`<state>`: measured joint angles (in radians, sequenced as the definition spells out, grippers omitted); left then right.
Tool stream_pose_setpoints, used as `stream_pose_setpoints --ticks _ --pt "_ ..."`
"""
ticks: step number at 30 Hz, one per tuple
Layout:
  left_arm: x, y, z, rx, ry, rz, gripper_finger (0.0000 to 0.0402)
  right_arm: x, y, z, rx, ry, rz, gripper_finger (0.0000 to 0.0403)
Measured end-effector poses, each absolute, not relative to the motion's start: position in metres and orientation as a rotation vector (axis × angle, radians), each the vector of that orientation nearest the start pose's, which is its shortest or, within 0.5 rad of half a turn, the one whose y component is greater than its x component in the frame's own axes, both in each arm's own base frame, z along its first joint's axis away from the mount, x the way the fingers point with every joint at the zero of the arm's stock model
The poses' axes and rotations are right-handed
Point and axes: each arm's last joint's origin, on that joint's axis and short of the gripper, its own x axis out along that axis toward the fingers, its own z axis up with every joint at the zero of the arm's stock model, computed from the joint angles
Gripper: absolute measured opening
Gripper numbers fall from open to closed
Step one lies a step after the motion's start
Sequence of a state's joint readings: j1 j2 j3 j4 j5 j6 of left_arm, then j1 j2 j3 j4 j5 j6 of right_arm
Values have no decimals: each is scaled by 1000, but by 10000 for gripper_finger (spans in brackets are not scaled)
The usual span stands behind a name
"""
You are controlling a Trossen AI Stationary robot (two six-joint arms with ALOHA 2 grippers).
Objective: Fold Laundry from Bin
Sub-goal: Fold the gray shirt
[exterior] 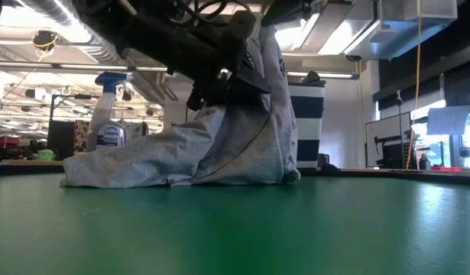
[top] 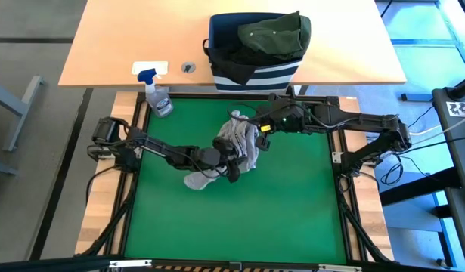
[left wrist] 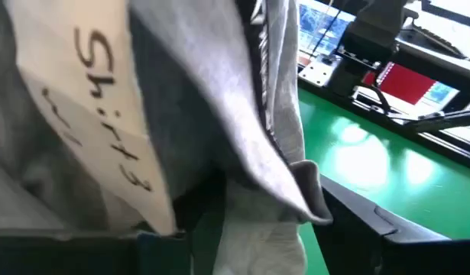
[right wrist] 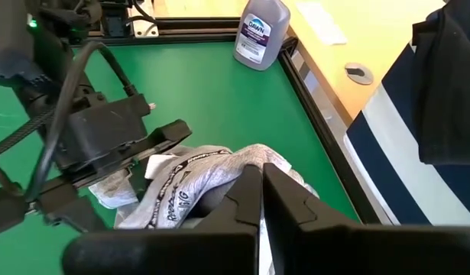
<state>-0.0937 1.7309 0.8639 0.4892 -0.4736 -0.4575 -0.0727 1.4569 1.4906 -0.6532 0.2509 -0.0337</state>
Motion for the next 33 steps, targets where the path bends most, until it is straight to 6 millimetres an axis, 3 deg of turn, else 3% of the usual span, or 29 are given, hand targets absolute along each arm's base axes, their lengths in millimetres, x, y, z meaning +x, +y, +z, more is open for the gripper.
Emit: stream_pose_setpoints --ticks 3,6,9,13,18,21,26,29,33 --pt "353 -17 181 -319 283 439 130 310 -30 378 -88 625 -302 5" --pt "353 -18 182 -295 299 406 68 309 -30 378 -91 626 -301 5" --pt "346 -20 199 -271 322 312 13 305 -29 382 -107 621 -303 5" --pt "320 -25 258 -265 342 188 10 275 -27 409 -98 530 -296 5" --pt "266 -19 361 -245 328 63 4 227 -21 442 -100 393 -212 5" --pt "233 -9 415 -208 270 73 5 201 -19 458 -147 316 -195 5" --pt "194 11 489 -119 50 172 5 178 -18 476 -224 189 -213 5" --pt "182 17 515 -66 -44 210 5 171 -17 482 -284 139 -215 5" --pt "182 22 519 -47 -65 248 5 181 -17 478 -334 177 -192 5"
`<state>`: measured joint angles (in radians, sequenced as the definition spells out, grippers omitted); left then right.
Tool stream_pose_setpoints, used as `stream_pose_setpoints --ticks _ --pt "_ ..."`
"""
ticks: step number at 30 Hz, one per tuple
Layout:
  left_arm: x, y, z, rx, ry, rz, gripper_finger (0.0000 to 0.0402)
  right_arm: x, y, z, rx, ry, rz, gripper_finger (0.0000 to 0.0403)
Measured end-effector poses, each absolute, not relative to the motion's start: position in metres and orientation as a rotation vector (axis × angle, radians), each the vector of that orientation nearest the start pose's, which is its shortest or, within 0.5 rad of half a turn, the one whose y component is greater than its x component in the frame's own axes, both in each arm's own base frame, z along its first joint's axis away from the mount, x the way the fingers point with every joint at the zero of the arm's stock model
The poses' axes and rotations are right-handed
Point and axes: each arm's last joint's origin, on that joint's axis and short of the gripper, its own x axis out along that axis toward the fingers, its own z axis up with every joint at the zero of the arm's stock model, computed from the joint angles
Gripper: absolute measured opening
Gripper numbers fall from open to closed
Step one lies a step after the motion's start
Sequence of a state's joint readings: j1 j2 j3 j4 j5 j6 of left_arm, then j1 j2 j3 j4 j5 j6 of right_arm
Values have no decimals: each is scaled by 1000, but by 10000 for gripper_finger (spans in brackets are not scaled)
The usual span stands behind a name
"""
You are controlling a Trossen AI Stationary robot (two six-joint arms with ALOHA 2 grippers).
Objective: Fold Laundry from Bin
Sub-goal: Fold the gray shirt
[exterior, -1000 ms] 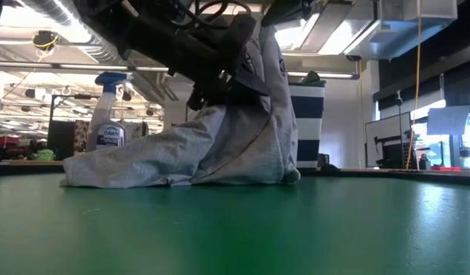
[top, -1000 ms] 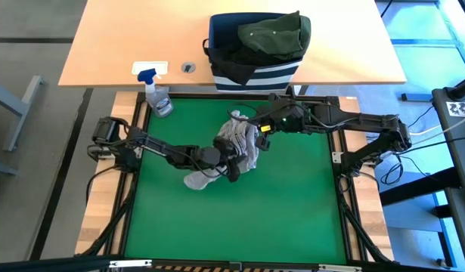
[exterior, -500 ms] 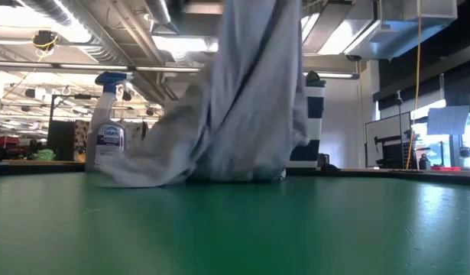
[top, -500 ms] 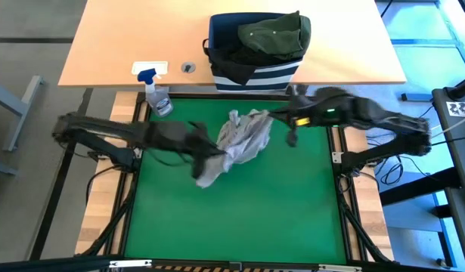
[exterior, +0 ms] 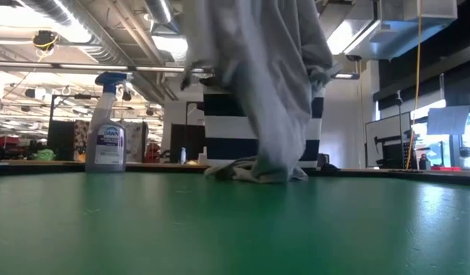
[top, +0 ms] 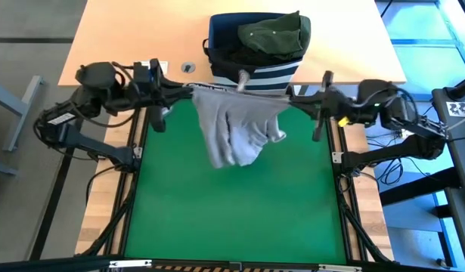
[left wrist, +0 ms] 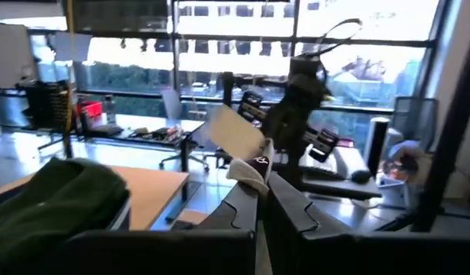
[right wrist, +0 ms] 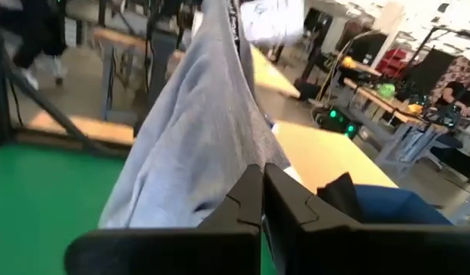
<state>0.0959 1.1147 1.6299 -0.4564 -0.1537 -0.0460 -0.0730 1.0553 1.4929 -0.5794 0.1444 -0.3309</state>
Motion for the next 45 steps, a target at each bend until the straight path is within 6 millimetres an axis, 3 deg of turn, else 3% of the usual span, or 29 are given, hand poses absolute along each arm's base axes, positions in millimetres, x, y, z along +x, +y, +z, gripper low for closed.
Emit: stream_pose_setpoints --ticks 5,14,18,25,32,38,42,45 --pt "190 27 503 -72 84 327 5 204 -19 459 -393 320 -163 5" --pt "210 29 439 -128 645 379 5 251 -23 407 -376 673 -91 5" --pt "215 29 396 -111 847 386 5 278 -25 379 -316 748 -102 5" --pt "228 22 305 -42 989 320 5 311 -26 299 -159 782 -154 5" --pt "232 -1 231 -79 976 72 5 309 4 230 46 782 -75 5" --pt "221 -19 203 -89 1032 14 5 293 37 191 205 872 -9 5" --pt "219 -24 199 -60 1043 24 5 292 41 185 232 908 -19 28" --pt "219 -24 199 -85 1042 50 5 292 41 196 242 923 13 72"
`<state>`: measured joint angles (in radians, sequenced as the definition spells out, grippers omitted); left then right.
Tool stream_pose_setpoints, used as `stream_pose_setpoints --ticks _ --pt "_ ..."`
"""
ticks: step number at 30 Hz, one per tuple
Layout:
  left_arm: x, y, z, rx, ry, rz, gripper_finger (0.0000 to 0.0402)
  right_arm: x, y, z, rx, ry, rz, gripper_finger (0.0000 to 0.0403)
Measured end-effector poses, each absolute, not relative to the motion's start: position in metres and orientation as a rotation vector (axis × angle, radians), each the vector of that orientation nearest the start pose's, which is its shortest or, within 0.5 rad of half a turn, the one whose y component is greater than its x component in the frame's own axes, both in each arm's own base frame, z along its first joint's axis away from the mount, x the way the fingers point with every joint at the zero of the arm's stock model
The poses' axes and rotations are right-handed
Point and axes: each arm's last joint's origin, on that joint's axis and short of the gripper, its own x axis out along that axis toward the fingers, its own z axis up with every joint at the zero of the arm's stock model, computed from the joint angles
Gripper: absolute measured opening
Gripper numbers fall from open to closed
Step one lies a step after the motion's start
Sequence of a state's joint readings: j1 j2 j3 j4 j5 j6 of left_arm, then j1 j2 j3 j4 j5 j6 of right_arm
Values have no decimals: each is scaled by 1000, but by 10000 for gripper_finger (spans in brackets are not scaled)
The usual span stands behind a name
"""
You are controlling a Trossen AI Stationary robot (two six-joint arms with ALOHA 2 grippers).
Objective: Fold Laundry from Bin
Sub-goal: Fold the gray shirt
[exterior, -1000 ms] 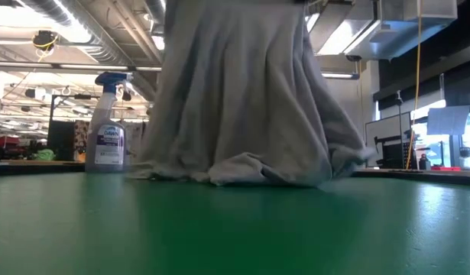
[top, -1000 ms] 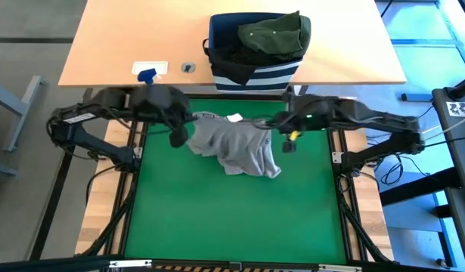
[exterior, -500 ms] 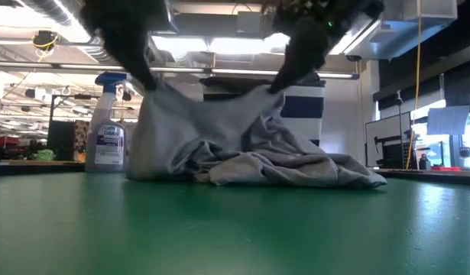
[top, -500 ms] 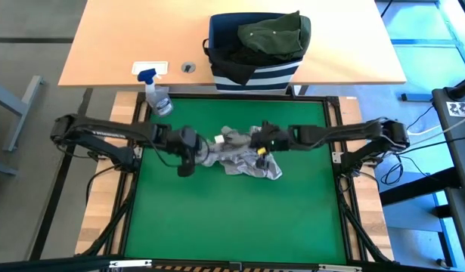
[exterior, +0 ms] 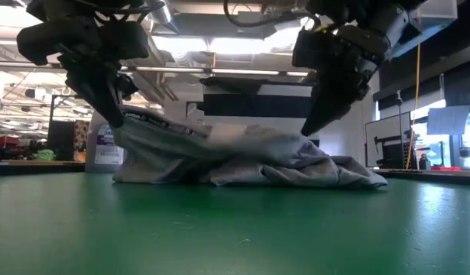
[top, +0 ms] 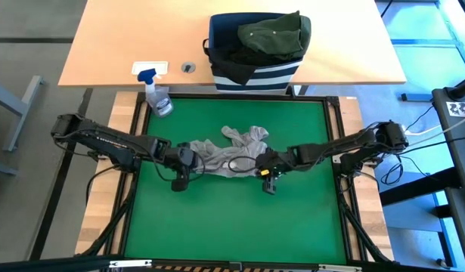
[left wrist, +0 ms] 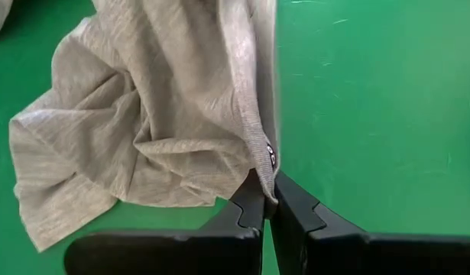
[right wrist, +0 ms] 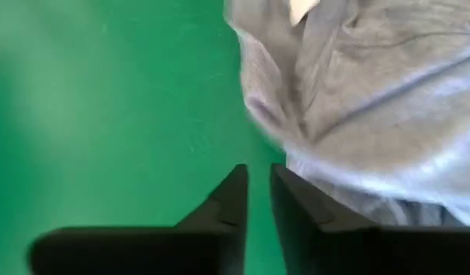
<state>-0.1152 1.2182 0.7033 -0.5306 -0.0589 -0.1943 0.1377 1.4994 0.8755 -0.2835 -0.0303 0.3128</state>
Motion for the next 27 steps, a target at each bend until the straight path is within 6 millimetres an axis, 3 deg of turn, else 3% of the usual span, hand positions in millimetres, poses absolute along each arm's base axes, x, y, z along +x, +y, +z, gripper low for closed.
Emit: stream_pose_setpoints --ticks 6,10,13,20,27 --pt "218 -24 199 -112 1050 74 5 283 41 250 116 967 87 169" --pt "219 -23 199 -122 1034 111 5 292 33 263 -125 863 -4 207" --pt "219 -23 200 -122 1028 111 5 308 17 253 -222 823 -59 214" --pt "219 -23 200 -120 1025 109 5 335 -35 226 -132 841 -23 216" --pt "219 -23 200 -120 1025 107 5 336 -63 194 22 959 176 216"
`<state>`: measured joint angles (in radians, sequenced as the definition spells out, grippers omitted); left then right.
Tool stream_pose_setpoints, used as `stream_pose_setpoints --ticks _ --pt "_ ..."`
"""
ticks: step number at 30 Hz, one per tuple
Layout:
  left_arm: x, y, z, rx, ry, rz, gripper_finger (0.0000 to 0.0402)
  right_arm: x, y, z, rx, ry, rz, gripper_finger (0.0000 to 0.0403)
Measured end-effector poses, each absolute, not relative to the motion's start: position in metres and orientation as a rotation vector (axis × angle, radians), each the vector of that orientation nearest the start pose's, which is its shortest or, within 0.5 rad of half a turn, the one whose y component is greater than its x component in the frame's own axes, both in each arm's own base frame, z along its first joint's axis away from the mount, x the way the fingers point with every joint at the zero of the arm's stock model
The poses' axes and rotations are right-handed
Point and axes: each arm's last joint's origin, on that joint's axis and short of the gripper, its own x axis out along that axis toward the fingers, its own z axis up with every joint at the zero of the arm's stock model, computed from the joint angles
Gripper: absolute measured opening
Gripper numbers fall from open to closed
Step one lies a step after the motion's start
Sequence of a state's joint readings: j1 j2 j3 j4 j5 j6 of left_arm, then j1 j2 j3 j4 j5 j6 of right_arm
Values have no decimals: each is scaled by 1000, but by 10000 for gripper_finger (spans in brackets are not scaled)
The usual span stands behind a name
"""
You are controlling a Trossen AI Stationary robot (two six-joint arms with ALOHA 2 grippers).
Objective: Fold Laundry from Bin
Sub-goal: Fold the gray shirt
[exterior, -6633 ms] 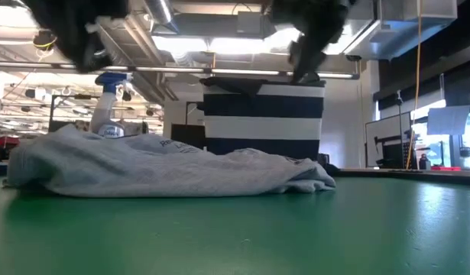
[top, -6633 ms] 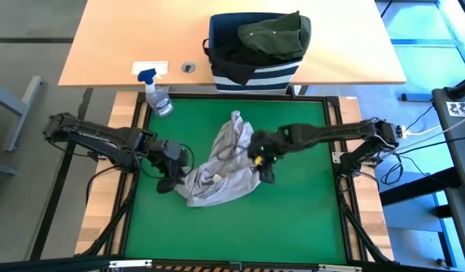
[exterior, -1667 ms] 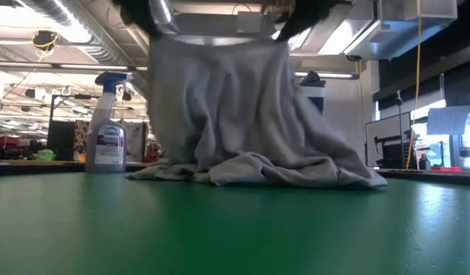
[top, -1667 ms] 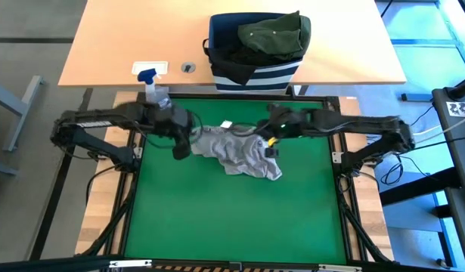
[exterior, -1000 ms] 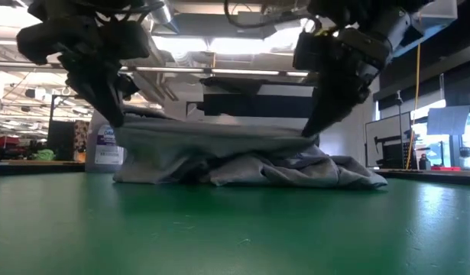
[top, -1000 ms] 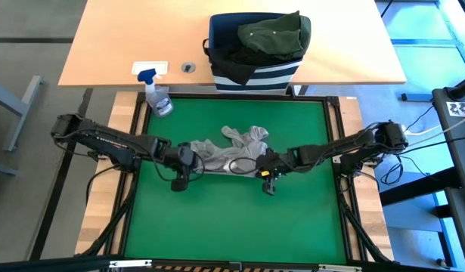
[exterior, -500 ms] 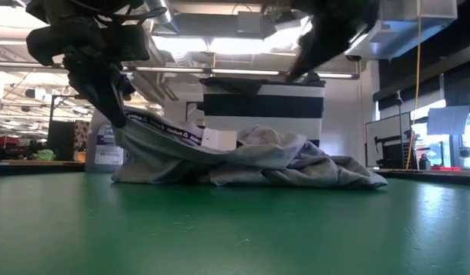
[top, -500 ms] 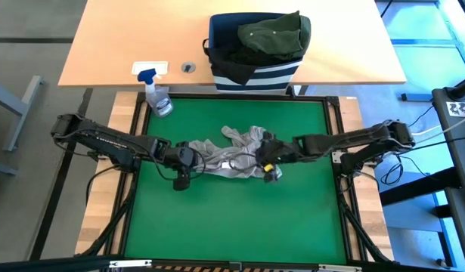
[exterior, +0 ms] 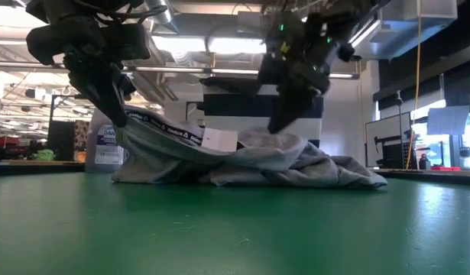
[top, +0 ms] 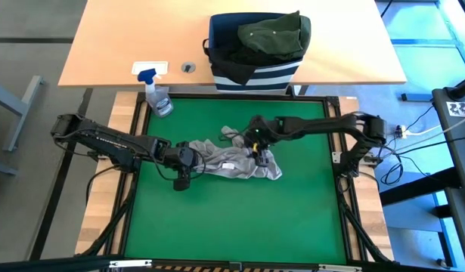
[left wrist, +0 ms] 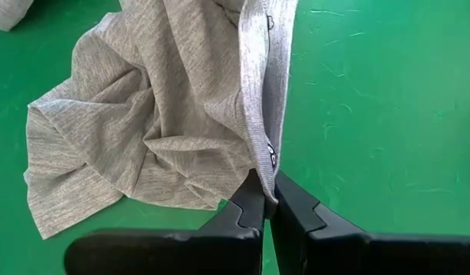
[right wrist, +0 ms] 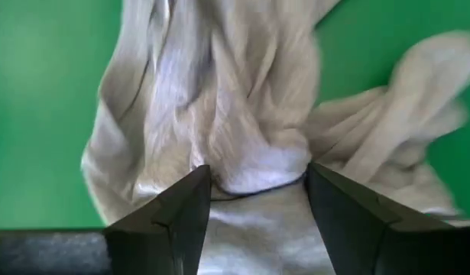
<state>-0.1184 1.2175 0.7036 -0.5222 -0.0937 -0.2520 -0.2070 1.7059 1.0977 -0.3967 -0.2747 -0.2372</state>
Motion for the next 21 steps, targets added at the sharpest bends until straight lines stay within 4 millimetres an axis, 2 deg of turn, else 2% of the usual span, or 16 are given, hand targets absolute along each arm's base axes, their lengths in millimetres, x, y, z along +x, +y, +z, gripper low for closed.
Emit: stream_pose_setpoints --ticks 3,6,13,17,21 --pt "220 -23 200 -120 1025 106 5 337 -61 188 1 979 214 205" --pt "219 -23 200 -121 1025 105 5 338 -60 188 -40 974 239 178" --pt "219 -23 200 -81 1028 83 5 333 -59 190 -78 1010 219 74" --pt "216 -23 200 -75 1055 85 5 322 -57 211 -77 991 204 12" --pt "215 -23 215 -62 1108 99 5 301 -53 248 -37 920 160 29"
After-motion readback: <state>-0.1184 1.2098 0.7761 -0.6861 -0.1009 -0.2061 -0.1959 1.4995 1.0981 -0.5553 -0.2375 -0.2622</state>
